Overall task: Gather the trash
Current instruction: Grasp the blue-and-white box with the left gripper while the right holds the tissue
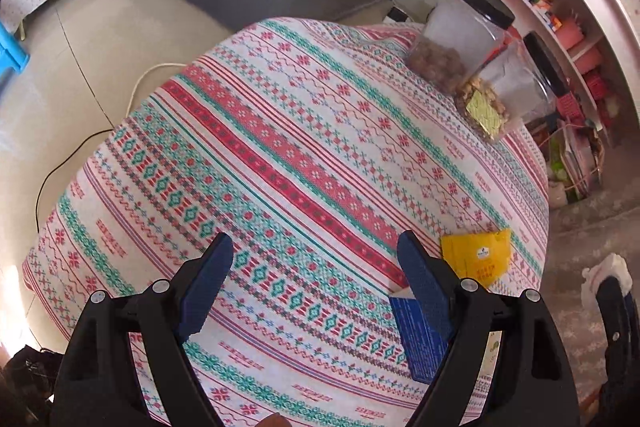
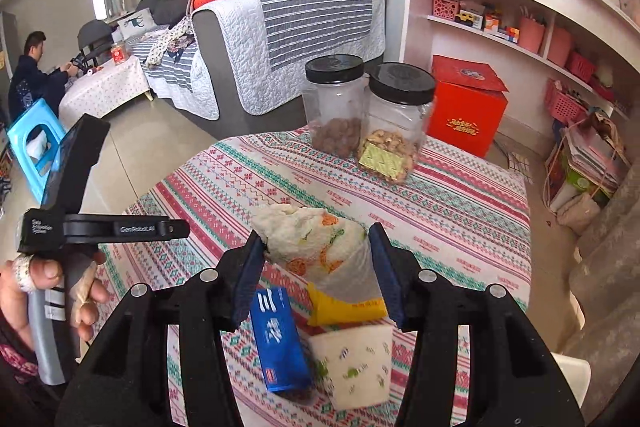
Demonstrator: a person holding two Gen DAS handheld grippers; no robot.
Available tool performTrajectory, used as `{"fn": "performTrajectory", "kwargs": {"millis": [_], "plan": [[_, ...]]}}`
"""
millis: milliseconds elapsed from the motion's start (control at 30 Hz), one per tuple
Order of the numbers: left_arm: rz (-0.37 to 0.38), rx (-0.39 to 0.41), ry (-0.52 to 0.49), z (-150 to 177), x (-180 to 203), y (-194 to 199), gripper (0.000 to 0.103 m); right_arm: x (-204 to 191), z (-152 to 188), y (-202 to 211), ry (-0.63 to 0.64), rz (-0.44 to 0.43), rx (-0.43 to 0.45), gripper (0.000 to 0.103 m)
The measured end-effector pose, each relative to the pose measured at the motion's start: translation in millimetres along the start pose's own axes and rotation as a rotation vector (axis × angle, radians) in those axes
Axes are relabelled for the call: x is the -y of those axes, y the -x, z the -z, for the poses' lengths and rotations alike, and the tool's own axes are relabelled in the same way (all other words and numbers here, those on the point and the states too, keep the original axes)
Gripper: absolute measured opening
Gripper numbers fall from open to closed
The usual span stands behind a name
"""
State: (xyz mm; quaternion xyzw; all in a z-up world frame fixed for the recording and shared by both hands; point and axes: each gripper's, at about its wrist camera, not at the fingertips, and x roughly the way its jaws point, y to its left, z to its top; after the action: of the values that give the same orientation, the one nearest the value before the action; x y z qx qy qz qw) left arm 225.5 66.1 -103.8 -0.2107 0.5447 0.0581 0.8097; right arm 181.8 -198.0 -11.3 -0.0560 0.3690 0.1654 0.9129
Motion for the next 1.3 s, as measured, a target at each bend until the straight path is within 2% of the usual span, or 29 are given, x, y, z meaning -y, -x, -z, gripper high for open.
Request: {"fn": "performTrajectory", "kwargs": {"millis": [233,467,667,733,767,800,833,867,900,1033,1300], "plan": [[0.017,-0.061,-0.042,23,51,-16,0.082,28,42,25,-0.105,0.054,-0.008,0.05],[-0.006,-0.104,-0.084,43,94,-39,0.082,42,57,38,-0.108,0.067,0.004,0.05],[-0.026,-0.163,-0.099,55,110,-63,0.082,46,63,36,-0.11,0.07,-0.006,0.051],[-0.024,-0.194,-0.091,58,111,-70,0.078,47,64,36,-0.111,0.077,-0.009,0.051],[-0.019,-0.211,-0.087,59,109,-73,0.068,47,64,36,-0.113,0.082,-0.01,0.051],[-0.016,-0.224,-0.089,60,109,-75,0.063,48,65,36,-0.115,0.085,-0.011,0.051],[-0.023,-0.222,-0.096,60,110,-74,0.061,50,66,37,-0.117,0.089,-0.01,0.051],[-0.028,-0.212,-0.108,61,111,-72,0.054,51,66,38,-0.12,0.093,-0.009,0.051],[-0.03,-0.206,-0.123,61,112,-70,0.041,52,66,39,-0.123,0.098,-0.006,0.051],[-0.023,-0.169,-0.168,59,116,-57,0.04,56,67,45,-0.139,0.112,0.007,0.051],[0.006,0.028,-0.293,60,143,-7,0.04,67,68,61,-0.176,0.143,0.041,0.051]]}}
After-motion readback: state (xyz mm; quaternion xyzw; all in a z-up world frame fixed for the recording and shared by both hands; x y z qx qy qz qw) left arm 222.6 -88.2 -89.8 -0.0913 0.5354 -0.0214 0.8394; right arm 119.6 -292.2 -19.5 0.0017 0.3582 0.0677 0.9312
